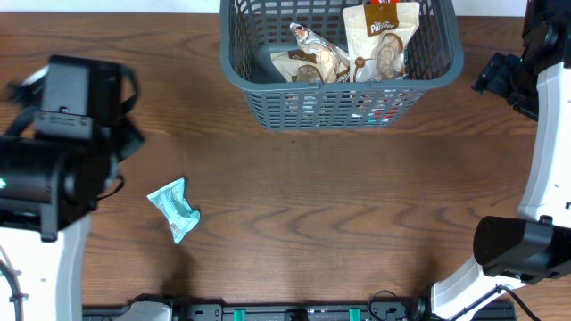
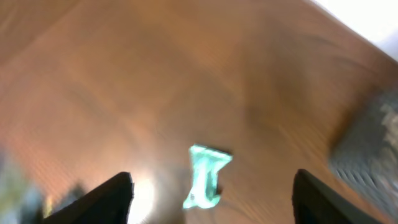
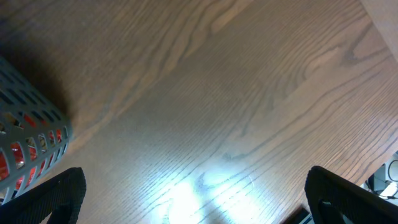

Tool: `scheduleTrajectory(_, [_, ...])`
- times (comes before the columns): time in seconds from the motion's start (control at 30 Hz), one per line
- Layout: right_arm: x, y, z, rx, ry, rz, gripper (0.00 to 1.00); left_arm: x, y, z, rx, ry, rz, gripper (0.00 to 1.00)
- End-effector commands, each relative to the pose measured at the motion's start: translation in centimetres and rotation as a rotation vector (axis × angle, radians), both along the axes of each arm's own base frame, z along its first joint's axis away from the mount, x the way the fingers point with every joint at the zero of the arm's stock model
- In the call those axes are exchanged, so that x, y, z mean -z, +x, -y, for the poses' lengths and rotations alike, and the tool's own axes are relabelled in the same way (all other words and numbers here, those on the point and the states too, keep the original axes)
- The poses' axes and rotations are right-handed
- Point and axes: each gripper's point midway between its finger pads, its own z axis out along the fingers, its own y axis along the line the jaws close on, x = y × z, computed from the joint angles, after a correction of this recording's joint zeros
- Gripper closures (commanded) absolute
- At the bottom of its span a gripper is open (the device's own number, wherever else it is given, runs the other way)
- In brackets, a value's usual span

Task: Pack container
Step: 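Move the left gripper down to the mint-green packet on the table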

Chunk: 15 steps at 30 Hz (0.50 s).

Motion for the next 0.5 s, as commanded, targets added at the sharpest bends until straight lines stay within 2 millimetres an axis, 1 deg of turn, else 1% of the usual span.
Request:
scheduleTrajectory(0.0, [0.1,-0.2,0.6,0.031,-0.015,-0.004,0.01,1.7,-1.7,-1.7,-0.326,-0.125,0.022,0.23])
scheduleTrajectory(0.07, [0.1,-0.2,0.6,0.031,-0.015,-0.004,0.01,2.9,-2.1,-1.5,-0.338,-0.163,-0.021,0.22])
scheduleTrajectory(0.23, [0.1,-0.2,0.6,0.031,-0.015,-0.005,0.01,6.2,-2.6,0.0,-0.324,-0.233,-0.143,0.22])
scheduleTrajectory(0.37, [0.1,-0.2,0.6,0.031,-0.015,-0.004,0.01,9.8,-3.2,1.1,-0.355,-0.292,-0.248,0.22])
scheduleTrajectory(0.47, [0.1,-0.2,0.6,0.031,-0.015,-0.004,0.01,12.7,-3.3,1.9,-0.353,-0.330,-0.312,0.21])
